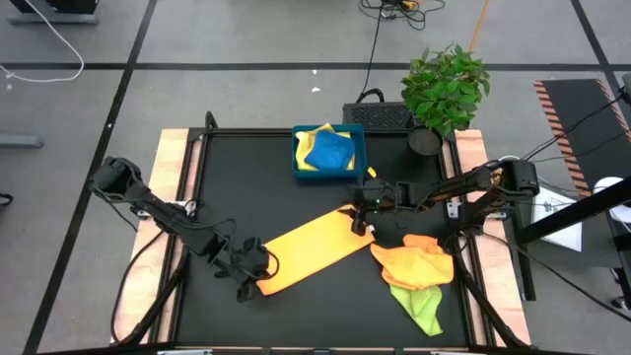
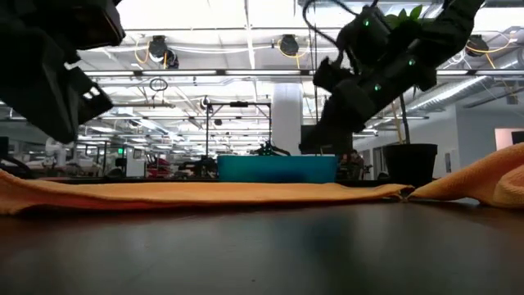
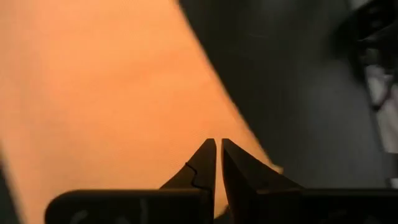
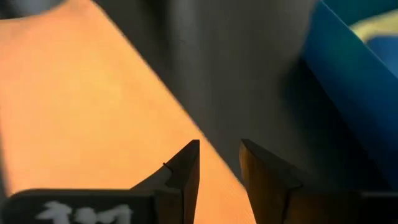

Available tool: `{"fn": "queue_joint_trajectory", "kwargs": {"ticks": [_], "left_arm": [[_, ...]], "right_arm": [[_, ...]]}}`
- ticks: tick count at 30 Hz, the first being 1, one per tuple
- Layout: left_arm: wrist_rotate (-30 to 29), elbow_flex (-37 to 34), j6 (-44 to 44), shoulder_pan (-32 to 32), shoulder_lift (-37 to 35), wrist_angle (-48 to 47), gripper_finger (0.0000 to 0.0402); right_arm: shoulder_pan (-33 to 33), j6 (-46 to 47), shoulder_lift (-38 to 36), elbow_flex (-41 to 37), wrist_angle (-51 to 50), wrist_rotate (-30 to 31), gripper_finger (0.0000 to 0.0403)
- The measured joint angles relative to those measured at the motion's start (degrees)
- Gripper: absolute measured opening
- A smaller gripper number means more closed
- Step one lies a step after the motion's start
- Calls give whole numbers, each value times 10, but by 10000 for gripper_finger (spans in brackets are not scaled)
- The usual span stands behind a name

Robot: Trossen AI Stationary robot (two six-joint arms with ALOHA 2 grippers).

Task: Fold microfiber towels
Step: Fold the left orange microfiber towel

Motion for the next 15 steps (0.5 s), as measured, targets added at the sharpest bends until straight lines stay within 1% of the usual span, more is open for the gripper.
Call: {"fn": "queue_joint_trajectory", "kwargs": {"ticks": [4, 8, 11, 13, 15], "left_arm": [[-34, 41, -8, 0, 0, -111, 26], [-42, 77, -40, 0, 0, -249, 26], [-47, 106, -68, -6, 0, -343, 26], [-65, 114, -90, -11, 0, -394, 26], [-87, 113, -115, -12, 0, -426, 26]], "right_arm": [[46, -32, -1, 22, 3, 0, 105], [98, -52, -1, 43, 1, 3, 105], [131, -51, -1, 52, -12, 17, 105], [146, -48, -1, 54, -31, 19, 105], [157, -34, -1, 55, -59, 19, 105]]}}
